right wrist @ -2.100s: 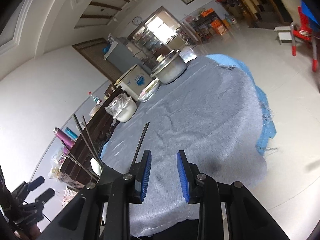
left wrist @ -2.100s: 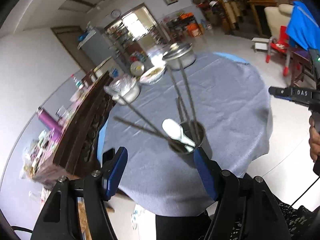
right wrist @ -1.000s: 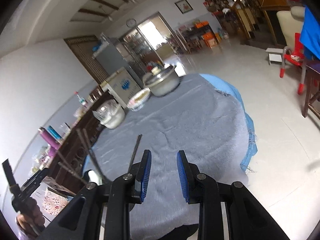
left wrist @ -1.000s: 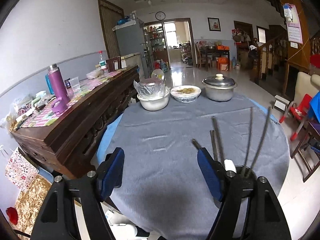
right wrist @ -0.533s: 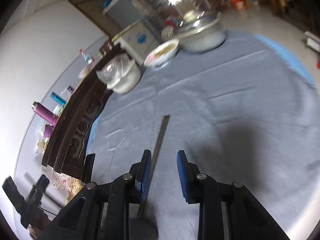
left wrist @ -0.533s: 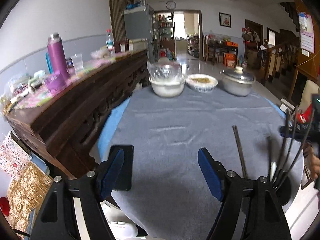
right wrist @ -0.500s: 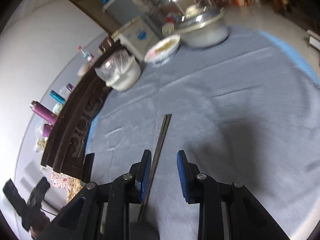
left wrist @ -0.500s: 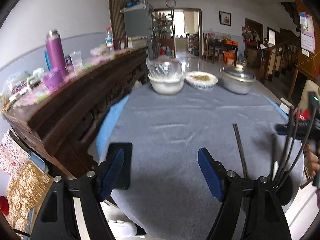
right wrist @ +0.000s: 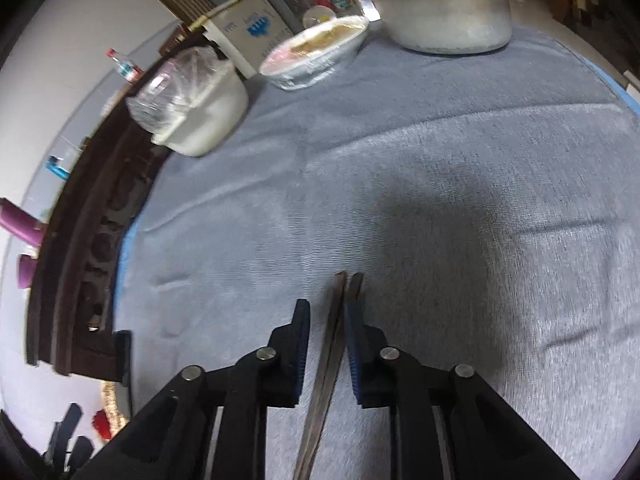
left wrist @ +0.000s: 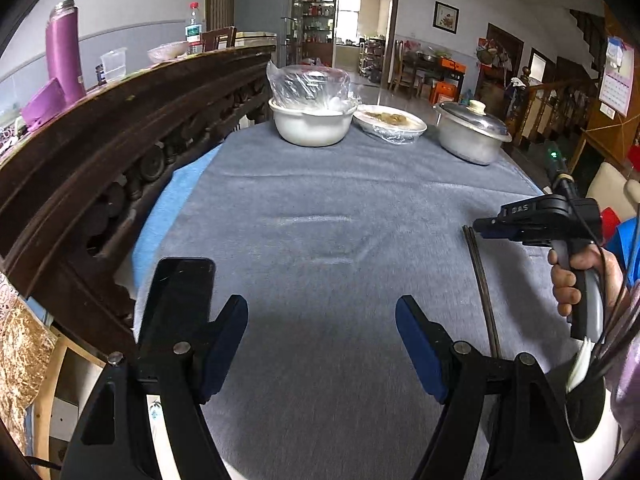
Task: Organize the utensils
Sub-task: 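Move both open tools over the last loose chopsticks on the cloth, then grasp a chopstick with the left tool while the right tool grasps another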
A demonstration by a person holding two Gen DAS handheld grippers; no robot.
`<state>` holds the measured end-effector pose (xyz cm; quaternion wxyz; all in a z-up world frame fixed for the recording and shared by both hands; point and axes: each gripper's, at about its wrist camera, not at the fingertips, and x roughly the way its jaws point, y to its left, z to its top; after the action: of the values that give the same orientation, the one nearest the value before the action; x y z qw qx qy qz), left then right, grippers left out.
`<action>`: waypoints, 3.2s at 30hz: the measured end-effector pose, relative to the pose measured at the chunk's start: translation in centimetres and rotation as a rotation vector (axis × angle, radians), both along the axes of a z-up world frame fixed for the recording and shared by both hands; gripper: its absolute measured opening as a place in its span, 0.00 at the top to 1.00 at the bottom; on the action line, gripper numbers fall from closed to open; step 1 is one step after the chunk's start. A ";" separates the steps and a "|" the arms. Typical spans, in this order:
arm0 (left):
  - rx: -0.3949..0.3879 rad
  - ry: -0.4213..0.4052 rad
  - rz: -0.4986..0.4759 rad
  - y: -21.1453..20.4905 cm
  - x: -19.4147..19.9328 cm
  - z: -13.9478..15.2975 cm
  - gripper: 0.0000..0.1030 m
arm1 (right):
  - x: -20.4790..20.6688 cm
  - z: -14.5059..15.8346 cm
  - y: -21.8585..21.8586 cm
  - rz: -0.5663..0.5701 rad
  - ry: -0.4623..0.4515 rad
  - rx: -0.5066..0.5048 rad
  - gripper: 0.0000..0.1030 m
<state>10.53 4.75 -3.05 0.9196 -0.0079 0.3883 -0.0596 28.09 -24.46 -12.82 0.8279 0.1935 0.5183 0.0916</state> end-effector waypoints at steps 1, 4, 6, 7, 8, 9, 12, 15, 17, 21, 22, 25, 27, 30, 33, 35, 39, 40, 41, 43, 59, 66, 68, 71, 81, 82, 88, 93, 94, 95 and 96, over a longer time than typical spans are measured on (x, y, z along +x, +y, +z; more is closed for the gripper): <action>0.001 0.000 -0.003 -0.1 0.3 -0.1 0.25 | 0.2 -0.2 0.1 -0.007 0.010 -0.025 0.83; -0.002 -0.001 -0.017 -0.3 1.2 -0.5 0.25 | 0.6 -0.8 0.5 -0.012 0.019 -0.073 0.86; -0.003 0.001 -0.022 -0.4 1.7 -0.6 0.25 | 0.8 -0.7 1.1 -0.005 0.009 -0.110 0.86; -0.004 0.003 -0.024 -0.4 1.9 -0.7 0.25 | 0.8 -0.7 1.3 -0.001 0.004 -0.127 0.86; -0.005 0.004 -0.025 -0.5 2.1 -0.8 0.25 | 0.9 -0.6 1.7 0.008 -0.005 -0.148 0.86; -0.006 0.005 -0.026 -0.6 2.2 -0.8 0.25 | 1.0 -0.6 2.1 0.027 -0.016 -0.169 0.86; -0.011 0.007 -0.027 -0.9 2.7 -0.9 0.25 | 1.0 -0.5 2.8 0.091 -0.046 -0.223 0.86; -0.010 0.011 -0.028 -1.0 3.0 -1.1 0.25 | 0.8 -0.4 2.1 0.115 -0.058 -0.208 0.90; -0.005 0.017 -0.030 -1.2 3.2 -1.3 0.25 | 0.6 -0.4 1.6 0.099 -0.051 -0.195 0.93; 0.016 0.016 -0.050 -2.1 3.8 -1.3 0.25 | -0.2 -0.6 -0.7 0.054 -0.034 -0.173 0.93; 0.022 0.013 -0.059 -2.4 4.1 -1.4 0.25 | -0.5 -0.7 -1.5 0.039 -0.028 -0.160 0.94; 0.027 0.014 -0.095 -3.5 5.2 -1.4 0.25 | -1.1 -0.8 -3.2 -0.003 -0.016 -0.130 0.93; 0.011 0.019 -0.151 -4.9 7.0 -1.7 0.25 | -1.2 -0.8 -4.4 -0.032 0.004 -0.065 0.90; -0.016 0.064 -0.234 -7.5 10.4 -2.5 0.25 | -1.4 -0.5 -5.3 -0.052 0.004 0.039 0.90; -0.056 0.148 -0.291 -10.2 13.7 -3.9 0.25 | -2.0 -0.1 -5.8 -0.067 -0.028 0.101 0.90; -0.089 0.185 -0.331 -11.8 14.7 -4.6 0.25 | -2.3 0.1 -6.2 -0.069 -0.038 0.123 0.90; -0.106 0.210 -0.397 -14.9 15.5 -5.3 0.25 | -3.4 0.5 -7.1 -0.064 -0.063 0.133 0.89; -0.100 0.210 -0.402 -15.3 15.4 -5.4 0.25 | -3.6 0.5 -7.4 -0.068 -0.066 0.137 0.89; -0.088 0.213 -0.412 -15.9 15.6 -5.6 0.25 | -3.6 0.4 -7.6 -0.075 -0.068 0.141 0.89; -0.060 0.220 -0.409 -16.5 15.8 -5.9 0.25 | -3.8 0.4 -8.0 -0.086 -0.071 0.142 0.89; 0.121 0.269 -0.338 -20.1 17.6 -7.7 0.25 | -5.3 -1.0 -9.4 -0.123 -0.065 0.195 0.89; 0.112 0.249 -0.322 -17.9 17.8 -7.2 0.77 | -5.6 -0.3 -8.6 -0.104 -0.071 0.173 0.89; 0.083 0.273 -0.311 -16.4 18.1 -7.0 0.88 | -5.3 -0.1 -8.0 -0.088 -0.064 0.173 0.89; 0.045 0.300 -0.287 -13.9 18.0 -7.0 0.88 | -4.2 0.2 -6.1 -0.045 -0.043 0.152 0.89; -0.138 0.368 -0.239 -9.5 18.0 -5.5 0.76 | 1.3 -0.3 -0.6 0.023 0.073 -0.045 0.56; -0.137 0.386 -0.236 -9.7 18.2 -5.7 0.76 | 1.7 -0.5 -0.2 0.032 0.088 -0.069 0.59; -0.102 0.421 -0.220 -11.1 18.3 -6.8 0.65 | 2.2 -0.5 2.2 0.096 0.071 -0.305 0.82; -0.038 0.372 -0.225 -11.9 18.4 -7.2 0.90 | 1.3 -0.6 2.8 0.135 0.015 -0.344 0.89; -0.042 0.360 -0.225 -11.8 18.4 -7.2 0.91 | 1.0 -0.6 2.3 0.120 0.004 -0.317 0.89; -0.053 0.359 -0.220 -11.6 18.4 -7.3 0.93 | 0.6 -0.6 1.9 0.108 -0.008 -0.286 0.89; -0.067 0.359 -0.212 -11.3 18.4 -7.3 0.95 | 0.2 -0.6 1.3 0.097 -0.019 -0.260 0.89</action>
<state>28.91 -6.58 -10.37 0.8234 -0.0084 0.5424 -0.1664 28.25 -23.15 -13.42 0.8455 0.0585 0.5266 0.0656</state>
